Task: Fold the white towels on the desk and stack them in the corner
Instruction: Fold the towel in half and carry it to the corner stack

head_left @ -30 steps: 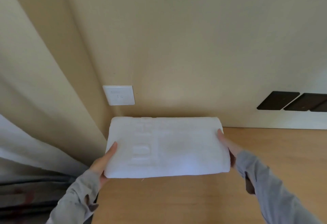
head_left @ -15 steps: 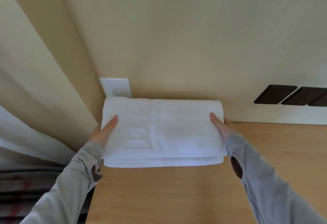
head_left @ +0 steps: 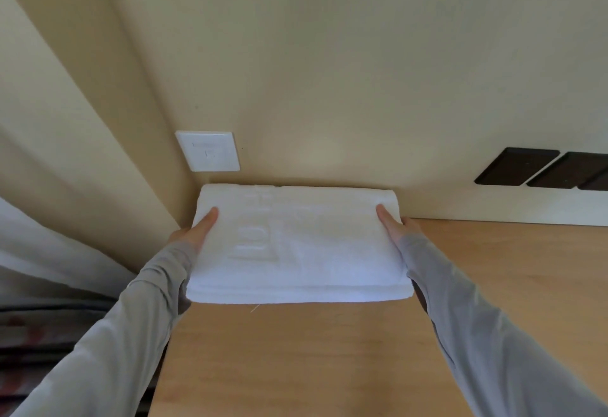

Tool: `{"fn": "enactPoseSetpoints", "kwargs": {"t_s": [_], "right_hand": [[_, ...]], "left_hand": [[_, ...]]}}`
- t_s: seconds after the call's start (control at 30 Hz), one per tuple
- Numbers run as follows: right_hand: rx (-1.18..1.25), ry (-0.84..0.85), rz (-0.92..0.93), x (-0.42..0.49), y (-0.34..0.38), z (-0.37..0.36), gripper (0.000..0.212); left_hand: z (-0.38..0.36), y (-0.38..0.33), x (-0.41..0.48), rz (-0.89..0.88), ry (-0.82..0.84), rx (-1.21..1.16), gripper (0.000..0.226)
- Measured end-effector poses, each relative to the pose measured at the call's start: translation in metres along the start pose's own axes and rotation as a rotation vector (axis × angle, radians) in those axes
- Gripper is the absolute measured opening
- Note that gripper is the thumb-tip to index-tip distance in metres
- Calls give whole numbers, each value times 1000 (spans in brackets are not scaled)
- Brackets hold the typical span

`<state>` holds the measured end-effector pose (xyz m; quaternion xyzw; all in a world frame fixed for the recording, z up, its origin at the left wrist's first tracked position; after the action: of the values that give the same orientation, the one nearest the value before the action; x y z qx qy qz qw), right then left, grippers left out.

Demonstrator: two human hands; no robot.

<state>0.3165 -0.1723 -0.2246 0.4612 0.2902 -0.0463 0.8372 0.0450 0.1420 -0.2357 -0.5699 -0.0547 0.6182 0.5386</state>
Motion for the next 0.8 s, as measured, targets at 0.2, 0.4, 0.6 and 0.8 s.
{"fn": "enactPoseSetpoints", "kwargs": {"t_s": [0.2, 0.4, 0.6, 0.8], "right_hand": [[-125, -105, 64, -2, -15, 0, 77], [-208, -212, 136, -20, -4, 6, 68], [-682, -352, 996, -111, 68, -52, 55], [-1102, -154, 826, -69, 37, -83, 59]], "left_hand": [[-3, 11, 1, -7, 10, 51, 85], [5, -4, -26, -134, -137, 290, 71], [-58, -50, -124, -1074, -353, 776, 48], [-81, -32, -67, -980, -184, 1200, 65]]}}
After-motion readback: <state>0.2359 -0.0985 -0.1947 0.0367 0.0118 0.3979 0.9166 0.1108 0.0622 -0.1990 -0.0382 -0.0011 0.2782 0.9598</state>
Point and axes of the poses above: each hand's wrist, its own x-axis towards the middle knuckle, its own z-axis out of the back of the hand, y = z × x, the point moved 7 cm from there along x, towards the middle knuckle, and after that the axes turned 2 degrees about z, right-handed, at the moved point
